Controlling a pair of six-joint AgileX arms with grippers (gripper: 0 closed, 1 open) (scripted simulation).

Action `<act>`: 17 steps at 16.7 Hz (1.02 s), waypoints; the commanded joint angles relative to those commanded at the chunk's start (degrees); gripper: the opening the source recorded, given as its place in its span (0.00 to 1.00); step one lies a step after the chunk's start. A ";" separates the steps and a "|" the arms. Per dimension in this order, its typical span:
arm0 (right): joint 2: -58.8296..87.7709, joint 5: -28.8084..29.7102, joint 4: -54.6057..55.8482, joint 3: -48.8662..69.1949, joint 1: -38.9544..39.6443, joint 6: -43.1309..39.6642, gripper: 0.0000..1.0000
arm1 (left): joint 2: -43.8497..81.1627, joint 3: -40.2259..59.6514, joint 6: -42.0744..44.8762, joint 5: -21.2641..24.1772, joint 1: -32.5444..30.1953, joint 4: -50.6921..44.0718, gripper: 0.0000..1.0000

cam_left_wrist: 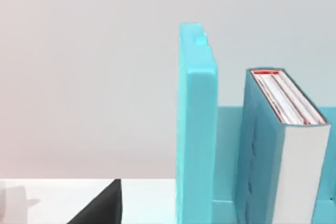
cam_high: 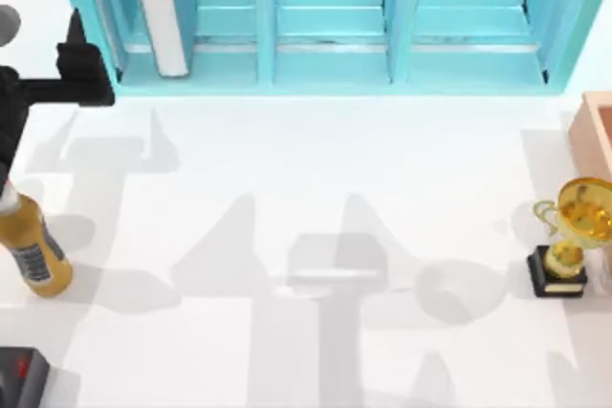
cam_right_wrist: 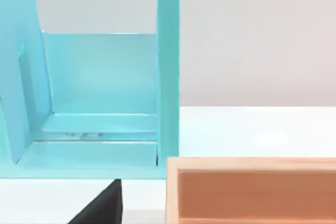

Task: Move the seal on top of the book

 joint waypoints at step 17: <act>0.00 0.00 0.00 0.00 0.00 0.00 1.00 | 54.62 18.18 0.42 -5.83 -8.02 36.52 1.00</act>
